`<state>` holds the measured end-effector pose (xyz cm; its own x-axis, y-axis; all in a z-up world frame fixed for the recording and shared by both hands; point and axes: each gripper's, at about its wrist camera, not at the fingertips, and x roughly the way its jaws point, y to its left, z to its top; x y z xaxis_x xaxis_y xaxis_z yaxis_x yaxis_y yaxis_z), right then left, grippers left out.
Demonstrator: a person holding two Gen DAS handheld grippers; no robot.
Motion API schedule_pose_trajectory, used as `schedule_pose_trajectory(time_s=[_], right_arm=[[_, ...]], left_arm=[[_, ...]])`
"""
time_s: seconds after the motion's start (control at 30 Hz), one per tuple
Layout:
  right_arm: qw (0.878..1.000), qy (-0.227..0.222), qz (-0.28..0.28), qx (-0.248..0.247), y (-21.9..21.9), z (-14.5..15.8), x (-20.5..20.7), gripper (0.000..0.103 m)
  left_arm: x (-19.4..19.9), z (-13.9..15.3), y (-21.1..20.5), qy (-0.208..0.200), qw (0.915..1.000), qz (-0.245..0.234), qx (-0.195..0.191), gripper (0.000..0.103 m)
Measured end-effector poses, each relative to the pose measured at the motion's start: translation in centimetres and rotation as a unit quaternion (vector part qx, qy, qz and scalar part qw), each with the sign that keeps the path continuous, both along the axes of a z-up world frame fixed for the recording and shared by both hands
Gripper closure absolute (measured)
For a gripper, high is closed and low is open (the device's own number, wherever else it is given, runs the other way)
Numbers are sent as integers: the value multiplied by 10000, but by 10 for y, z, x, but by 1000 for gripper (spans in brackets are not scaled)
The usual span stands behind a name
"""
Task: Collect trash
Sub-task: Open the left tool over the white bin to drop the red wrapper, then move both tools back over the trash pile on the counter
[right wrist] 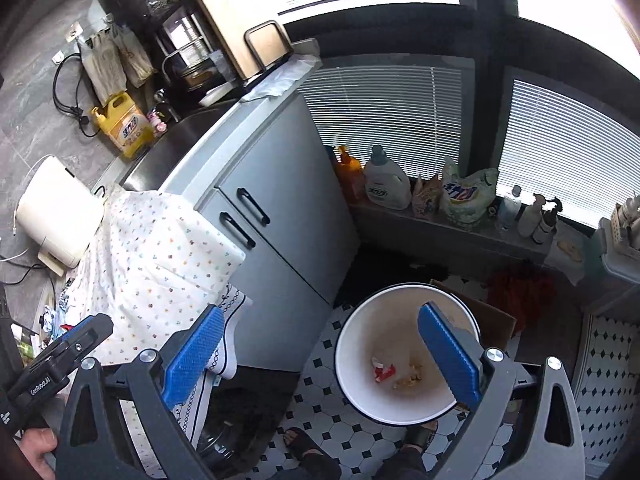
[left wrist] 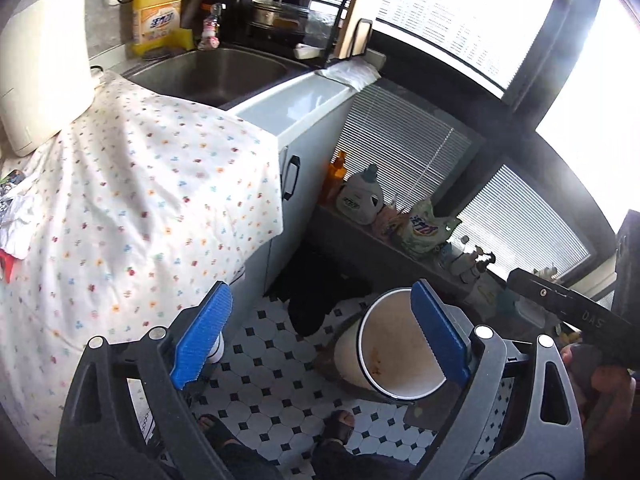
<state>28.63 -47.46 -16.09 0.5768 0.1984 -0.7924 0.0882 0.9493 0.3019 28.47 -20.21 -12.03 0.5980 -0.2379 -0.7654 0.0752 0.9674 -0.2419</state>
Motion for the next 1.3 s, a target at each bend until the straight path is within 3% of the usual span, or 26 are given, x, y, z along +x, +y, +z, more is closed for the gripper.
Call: schedule_pose_trajectory(time_s=[0.37,0.73,1.0,1.3], right_arm=[[9938,-165,1098,-52,126,20,22,8],[9772,-257,2109,-44,255,28,31,13],[9639,-215,2654,62,347,20,32,21],[9503,69,3100,276,450,-3,25,47]], left_arm=[[-31,11,130,-240,9919,1242,-125,12],[-76,10,251,-487,9720,2280,-274,12],[-104,4,325,-553,9596,2743,-278,12],[-121,-9,406,-371,9514,3048,-241,12]])
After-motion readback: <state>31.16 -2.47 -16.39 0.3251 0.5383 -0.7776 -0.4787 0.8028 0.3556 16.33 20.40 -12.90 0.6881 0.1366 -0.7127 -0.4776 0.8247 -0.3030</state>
